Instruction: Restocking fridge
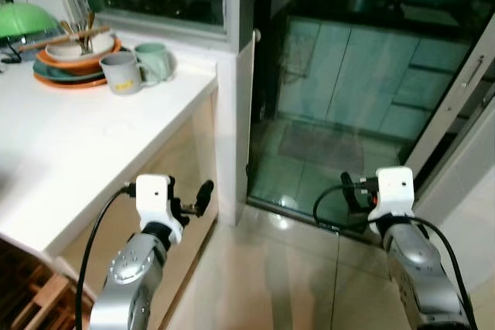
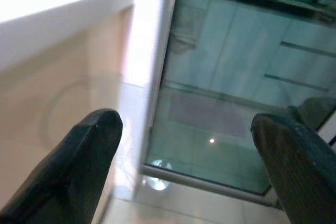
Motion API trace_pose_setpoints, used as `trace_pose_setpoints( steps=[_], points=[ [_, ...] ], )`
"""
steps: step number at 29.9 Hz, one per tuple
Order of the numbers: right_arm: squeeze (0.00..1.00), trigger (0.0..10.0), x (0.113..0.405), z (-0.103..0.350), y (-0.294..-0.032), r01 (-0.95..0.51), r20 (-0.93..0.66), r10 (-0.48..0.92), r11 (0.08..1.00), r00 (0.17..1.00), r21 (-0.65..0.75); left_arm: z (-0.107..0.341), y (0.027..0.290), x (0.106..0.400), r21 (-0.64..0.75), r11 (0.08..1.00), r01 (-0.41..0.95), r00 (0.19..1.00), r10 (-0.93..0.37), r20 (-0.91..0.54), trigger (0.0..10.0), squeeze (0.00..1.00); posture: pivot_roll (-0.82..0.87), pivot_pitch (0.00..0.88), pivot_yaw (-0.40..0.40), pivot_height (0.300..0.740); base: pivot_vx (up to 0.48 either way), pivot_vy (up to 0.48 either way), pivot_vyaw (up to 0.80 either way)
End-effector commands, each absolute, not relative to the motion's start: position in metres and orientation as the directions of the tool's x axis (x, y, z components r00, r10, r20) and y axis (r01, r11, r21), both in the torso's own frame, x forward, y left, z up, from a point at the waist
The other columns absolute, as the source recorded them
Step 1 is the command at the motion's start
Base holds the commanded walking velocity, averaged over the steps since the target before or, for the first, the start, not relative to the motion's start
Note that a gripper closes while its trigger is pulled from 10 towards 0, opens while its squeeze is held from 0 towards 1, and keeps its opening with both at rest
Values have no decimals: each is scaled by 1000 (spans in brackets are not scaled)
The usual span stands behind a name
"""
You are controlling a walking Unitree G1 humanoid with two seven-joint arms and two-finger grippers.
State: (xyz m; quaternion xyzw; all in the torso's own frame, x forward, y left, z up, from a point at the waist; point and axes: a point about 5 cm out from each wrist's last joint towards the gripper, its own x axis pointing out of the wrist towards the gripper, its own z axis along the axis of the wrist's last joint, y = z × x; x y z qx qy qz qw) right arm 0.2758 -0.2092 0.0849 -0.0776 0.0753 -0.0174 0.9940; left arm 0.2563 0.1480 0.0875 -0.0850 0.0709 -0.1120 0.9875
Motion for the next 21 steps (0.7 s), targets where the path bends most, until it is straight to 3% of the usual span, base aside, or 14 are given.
trace_pose_setpoints(
  steps=[1, 7, 13, 18, 21],
  points=[
    [0, 10000, 276, 84, -212, 54, -152, -75, 989, 986, -138, 91, 149, 258, -166, 963, 212, 966, -232, -115, 10000, 0, -196, 0, 11, 740, 0, 0, 0],
    [0, 10000, 274, 82, -210, 46, -158, -61, 995, 986, -91, 88, 156, 257, -156, 968, 199, 966, -220, -136, 10000, 0, -191, 0, 15, 740, 0, 0, 0],
    [0, 10000, 274, 80, -203, 18, -167, -37, 993, 985, -119, 88, 156, 257, -155, 969, 193, 966, -215, -143, 10000, 0, -187, 0, 19, 740, 0, 0, -750],
    [0, 10000, 275, 82, -204, 16, -157, -38, 990, 987, -141, 88, 155, 258, -165, 967, 194, 966, -218, -142, 10000, 0, -190, 0, 20, 740, 0, 0, 0],
    [0, 10000, 274, 81, -205, 12, -167, -36, 990, 985, -142, 87, 154, 258, -168, 967, 191, 965, -216, -146, 10000, 0, -191, 0, 20, 740, 0, 0, -800]
  ],
)
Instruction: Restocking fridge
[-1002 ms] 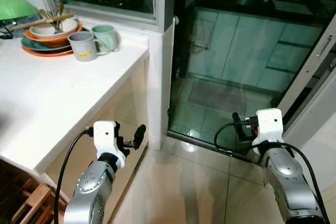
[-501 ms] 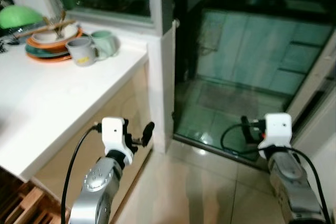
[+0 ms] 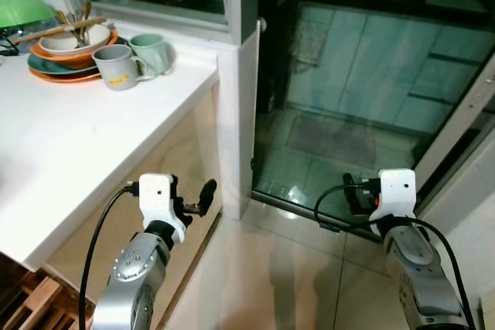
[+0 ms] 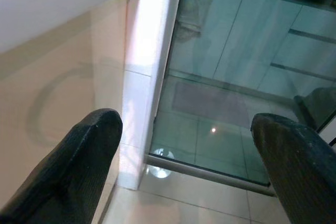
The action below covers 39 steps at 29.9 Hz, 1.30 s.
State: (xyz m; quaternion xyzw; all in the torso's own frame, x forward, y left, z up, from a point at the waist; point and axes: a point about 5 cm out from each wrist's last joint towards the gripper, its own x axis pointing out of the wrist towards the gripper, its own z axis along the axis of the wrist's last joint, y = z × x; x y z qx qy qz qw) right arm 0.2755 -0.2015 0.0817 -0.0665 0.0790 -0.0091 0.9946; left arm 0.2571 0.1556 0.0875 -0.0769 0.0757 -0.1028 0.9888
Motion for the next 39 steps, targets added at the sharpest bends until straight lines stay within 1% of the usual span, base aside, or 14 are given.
trace_pose_setpoints(
  steps=[1, 5, 8, 11, 13, 17, 21, 27, 30, 33, 39],
  points=[
    [0, 10000, 274, 81, -205, 13, -168, -37, 990, 985, -143, 86, 154, 258, -170, 967, 190, 965, -216, -147, 10000, 0, -192, 0, 19, 740, 0, 0, -800],
    [0, 10000, 274, 81, -204, 8, -169, -32, 990, 985, -140, 86, 154, 258, -172, 967, 187, 966, -214, -148, 10000, 0, -193, 0, 20, 740, 0, 0, -800],
    [0, 10000, 274, 81, -204, 4, -163, -20, 995, 986, -97, 90, 162, 256, -102, 987, 127, 983, -139, -123, 10000, 0, -195, 0, 24, 740, 0, 0, -800],
    [0, 10000, 273, 83, -207, 20, -149, -34, 996, 988, -91, 96, 168, 248, -20, 996, 87, 992, -89, -89, 10000, 0, -196, 0, 28, 740, 0, 0, -800],
    [0, 10000, 272, 85, -209, 33, -136, -43, 997, 990, -71, 101, 174, 242, 7, 998, 63, 996, -62, -65, 10000, 0, -192, 0, 27, 740, 0, 0, -800],
    [0, 10000, 271, 84, -207, 22, -131, -32, 997, 991, -76, 101, 174, 242, -19, 998, 67, 996, -68, -65, 10000, 0, -183, 0, 24, 740, 0, 0, -800],
    [0, 10000, 273, 82, -202, 6, -123, -14, 998, 992, -70, 105, 168, 250, -25, 996, 87, 995, -88, -37, 10000, 0, -177, 0, 23, 740, 0, 0, -767],
    [0, 10000, 275, 81, -204, 32, -136, -40, 997, 990, -67, 98, 166, 250, -58, 992, 112, 990, -117, -78, 10000, 0, -182, 0, 27, 740, 0, 0, 0],
    [0, 10000, 275, 80, -203, 25, -143, -34, 998, 989, -60, 93, 159, 250, -38, 987, 155, 982, -158, -107, 10000, 0, -180, 0, 28, 740, 0, 0, 0],
    [0, 10000, 274, 79, -199, 0, -143, -6, 999, 990, -41, 96, 154, 251, -22, 980, 200, 975, -201, -99, 10000, 0, -179, 0, 30, 740, 0, 0, 0],
    [0, 10000, 273, 76, -193, -22, -147, 18, 999, 989, -29, 97, 155, 253, -40, 981, 191, 977, -194, -91, 10000, 0, -176, 0, 35, 740, 0, 0, 0]
  ],
)
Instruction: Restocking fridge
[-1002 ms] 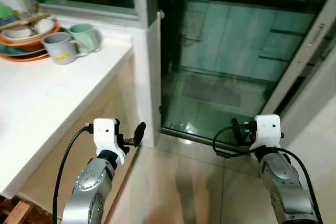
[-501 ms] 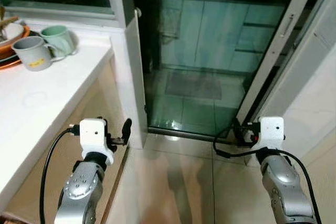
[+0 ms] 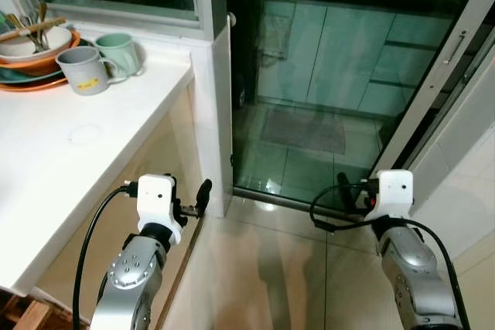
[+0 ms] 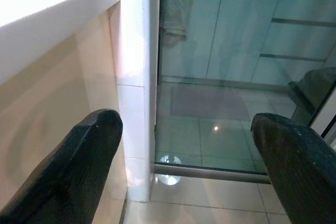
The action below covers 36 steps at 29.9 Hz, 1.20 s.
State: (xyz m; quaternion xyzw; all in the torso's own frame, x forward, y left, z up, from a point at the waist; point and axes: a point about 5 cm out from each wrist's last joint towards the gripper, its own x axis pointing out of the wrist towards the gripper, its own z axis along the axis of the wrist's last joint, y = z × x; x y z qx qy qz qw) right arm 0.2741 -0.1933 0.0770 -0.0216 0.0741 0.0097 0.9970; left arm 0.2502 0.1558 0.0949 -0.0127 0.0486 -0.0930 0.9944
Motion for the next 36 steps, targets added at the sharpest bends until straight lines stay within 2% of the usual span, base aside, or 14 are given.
trace_pose_setpoints(
  steps=[1, 27, 36],
  points=[
    [0, 10000, 273, 76, -193, -25, -143, 21, 999, 989, -23, 97, 155, 253, -35, 980, 196, 976, -198, -89, 10000, 0, -176, 0, 36, 740, 0, 0, 0],
    [0, 10000, 280, 78, -189, -52, -143, 41, 996, 989, -69, 97, 160, 263, -45, 985, 167, 980, -171, -97, 10000, 0, -186, 0, 53, 740, 0, 0, 0],
    [0, 10000, 278, 75, -186, -79, -168, 69, 995, 983, -54, 101, 166, 264, -53, 989, 140, 984, -145, -99, 10000, 0, -163, 0, 30, 740, 0, 0, 0]
  ],
)
